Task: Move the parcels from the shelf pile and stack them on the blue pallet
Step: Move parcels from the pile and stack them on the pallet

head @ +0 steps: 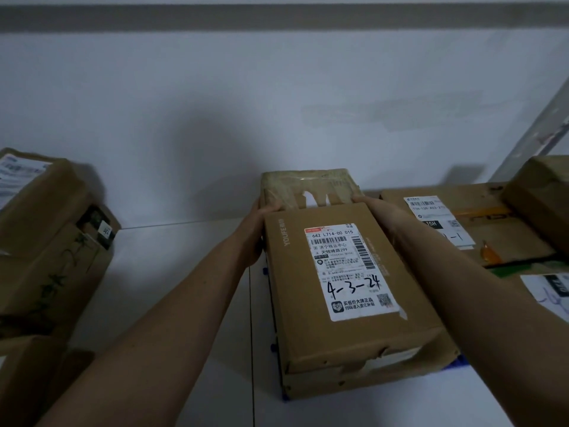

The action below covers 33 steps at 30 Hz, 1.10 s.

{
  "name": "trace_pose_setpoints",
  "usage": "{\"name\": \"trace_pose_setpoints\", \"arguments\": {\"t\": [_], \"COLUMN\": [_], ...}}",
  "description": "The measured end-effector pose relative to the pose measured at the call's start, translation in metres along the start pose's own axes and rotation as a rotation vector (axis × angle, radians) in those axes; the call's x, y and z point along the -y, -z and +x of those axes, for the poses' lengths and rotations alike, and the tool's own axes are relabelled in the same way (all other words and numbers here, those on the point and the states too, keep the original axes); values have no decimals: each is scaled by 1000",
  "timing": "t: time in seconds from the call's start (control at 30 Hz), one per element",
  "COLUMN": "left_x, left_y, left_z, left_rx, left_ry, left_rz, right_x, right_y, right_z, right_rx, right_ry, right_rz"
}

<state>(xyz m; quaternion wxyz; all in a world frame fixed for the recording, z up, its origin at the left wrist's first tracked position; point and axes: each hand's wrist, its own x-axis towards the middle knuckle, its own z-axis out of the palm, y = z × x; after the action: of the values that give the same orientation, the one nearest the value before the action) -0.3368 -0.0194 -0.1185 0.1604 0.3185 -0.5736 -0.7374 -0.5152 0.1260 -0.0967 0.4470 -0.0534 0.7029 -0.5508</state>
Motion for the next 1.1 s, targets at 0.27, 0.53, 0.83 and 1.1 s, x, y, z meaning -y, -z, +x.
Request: {"name": "trace_pose_setpoints", "arguments": {"t": [0.27,0.53,0.83,1.1], "left_x": [1,-4,-60,-79], "left_y": [3,5,8,11], "left_z": [3,1,-13,-86], "left_rx": [-10,-27,-405,-528], "left_ry": [68,99,-154,-389], "left_rz": [1,28,550,1139], "right_x": [-2,-1,41,63], "right_y": [2,3,6,-55], "right_z": [-6,-11,-41,-86], "right_rx": [-1,-17,-194,-73], "right_ry": [24,75,528,802], "right_rz": [-33,-156,-695,-1136]}}
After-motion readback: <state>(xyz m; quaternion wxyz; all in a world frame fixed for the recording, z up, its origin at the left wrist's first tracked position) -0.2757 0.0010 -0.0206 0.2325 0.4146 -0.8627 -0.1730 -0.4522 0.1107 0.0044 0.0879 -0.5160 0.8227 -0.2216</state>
